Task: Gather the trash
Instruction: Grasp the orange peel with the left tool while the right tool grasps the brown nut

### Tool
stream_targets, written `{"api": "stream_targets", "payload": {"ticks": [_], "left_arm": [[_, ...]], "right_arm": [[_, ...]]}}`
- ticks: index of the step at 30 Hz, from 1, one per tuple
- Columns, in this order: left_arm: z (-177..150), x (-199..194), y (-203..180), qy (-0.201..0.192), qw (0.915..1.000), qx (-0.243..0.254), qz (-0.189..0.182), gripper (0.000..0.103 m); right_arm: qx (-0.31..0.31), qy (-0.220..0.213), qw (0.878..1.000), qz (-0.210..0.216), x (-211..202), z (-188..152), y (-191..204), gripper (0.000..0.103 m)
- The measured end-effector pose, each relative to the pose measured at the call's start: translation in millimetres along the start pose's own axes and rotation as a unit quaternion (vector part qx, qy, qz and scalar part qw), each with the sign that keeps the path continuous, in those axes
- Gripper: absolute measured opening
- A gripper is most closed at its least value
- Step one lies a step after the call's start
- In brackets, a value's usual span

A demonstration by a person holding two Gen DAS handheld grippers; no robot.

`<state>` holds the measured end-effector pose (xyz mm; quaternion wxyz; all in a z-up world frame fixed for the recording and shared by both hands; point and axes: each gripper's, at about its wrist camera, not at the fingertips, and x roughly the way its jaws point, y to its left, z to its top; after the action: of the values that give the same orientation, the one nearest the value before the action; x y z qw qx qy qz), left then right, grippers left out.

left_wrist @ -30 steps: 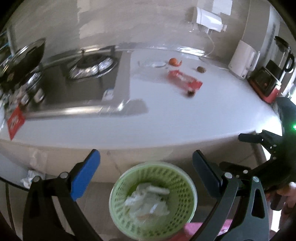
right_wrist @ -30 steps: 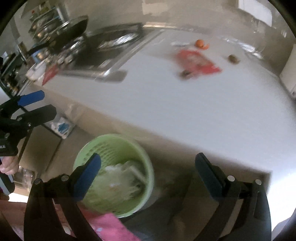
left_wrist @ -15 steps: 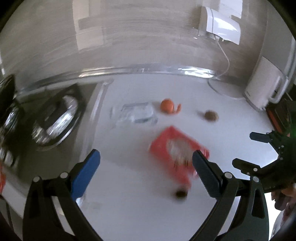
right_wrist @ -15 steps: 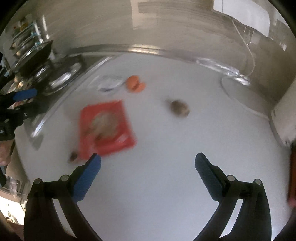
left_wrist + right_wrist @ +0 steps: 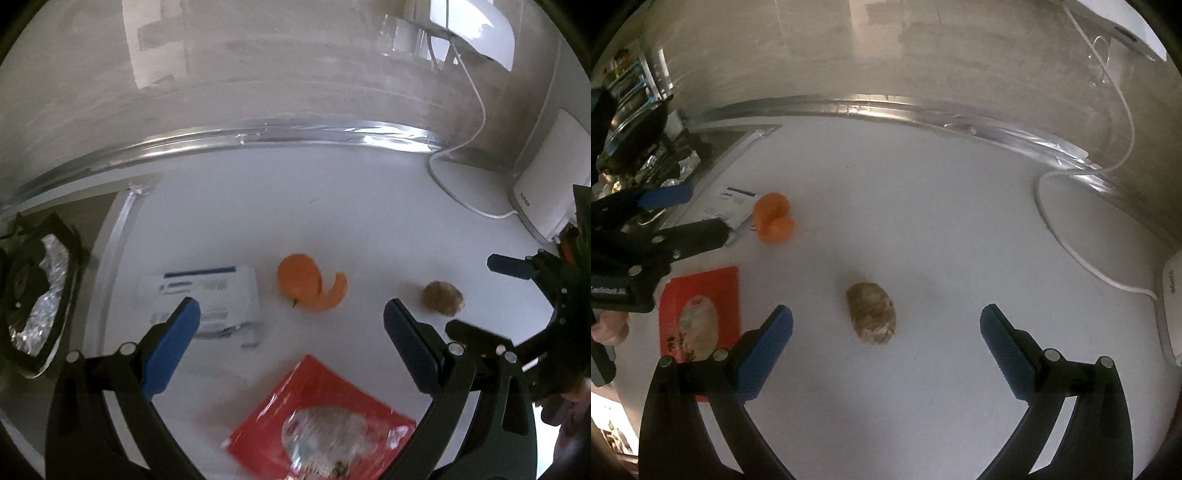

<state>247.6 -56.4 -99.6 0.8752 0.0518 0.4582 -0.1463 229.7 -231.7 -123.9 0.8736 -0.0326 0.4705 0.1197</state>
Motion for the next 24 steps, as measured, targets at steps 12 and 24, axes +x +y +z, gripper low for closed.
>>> {"api": "stream_targets", "payload": {"ticks": [12, 24], "left_arm": [[8, 41, -21, 0.034, 0.9989, 0.027, 0.015, 0.048], [14, 12, -15, 0.007, 0.9999, -0.009, 0.009, 0.022]], "right_arm": [[0.013, -0.008, 1.000, 0.011, 10, -1, -12, 0.101], [-0.014, -0.033, 0.999, 0.020, 7, 0, -5, 0.101]]}}
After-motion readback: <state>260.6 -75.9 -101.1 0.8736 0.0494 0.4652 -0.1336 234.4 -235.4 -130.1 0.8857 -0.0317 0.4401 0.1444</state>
